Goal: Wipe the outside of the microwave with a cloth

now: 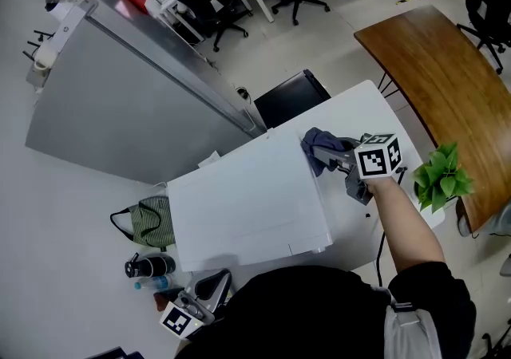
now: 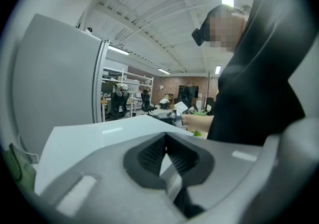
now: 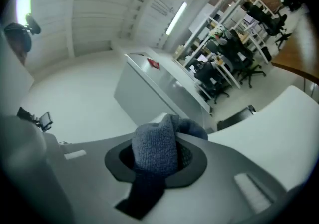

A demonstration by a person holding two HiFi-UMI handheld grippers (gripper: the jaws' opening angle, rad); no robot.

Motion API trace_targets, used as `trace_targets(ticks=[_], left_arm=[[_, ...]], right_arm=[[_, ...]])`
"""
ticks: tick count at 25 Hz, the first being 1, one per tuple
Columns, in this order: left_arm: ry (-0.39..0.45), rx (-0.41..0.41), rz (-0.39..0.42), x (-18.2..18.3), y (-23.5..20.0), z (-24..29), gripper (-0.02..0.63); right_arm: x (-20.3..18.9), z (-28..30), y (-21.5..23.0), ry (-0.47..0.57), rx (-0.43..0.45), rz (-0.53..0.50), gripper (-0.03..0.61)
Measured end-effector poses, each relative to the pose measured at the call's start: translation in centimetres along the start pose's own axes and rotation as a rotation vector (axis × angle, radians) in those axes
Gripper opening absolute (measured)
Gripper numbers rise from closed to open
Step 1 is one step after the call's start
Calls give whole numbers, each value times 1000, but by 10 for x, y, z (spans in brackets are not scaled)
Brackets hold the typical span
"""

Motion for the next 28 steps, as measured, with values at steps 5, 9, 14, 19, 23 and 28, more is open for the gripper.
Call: trace_targets(ticks=[5,9,14,19,23,28], left_arm=[[-12,-26,20,4,4,7,3],[0,-14,18,5,4,3,3],[2,-14,23,5,5,2,3],[0,-23,22,6,8,4,3],[-1,-30,31,7,9,7,3],[-6,-30,28,6,8,6,3]], right_arm=[[-5,11,-21,28,56,-17,77],[-33,16,18,16,11,100,77],[-79,41,75,-116,-93,185,75],[-127,61,129,-274,-254,283,74],[-152,71,146,-424,-341,231,74],[-92,36,78,-224,-188,130,75]])
Point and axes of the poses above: the fingertips, and each gripper's own axes: z forward along the fingers, y to its right, x out of its top, the point moved 6 cm from there along -z, backward along the fingers, and after that the axes turned 10 degrees about -y, right-handed, at the moved point
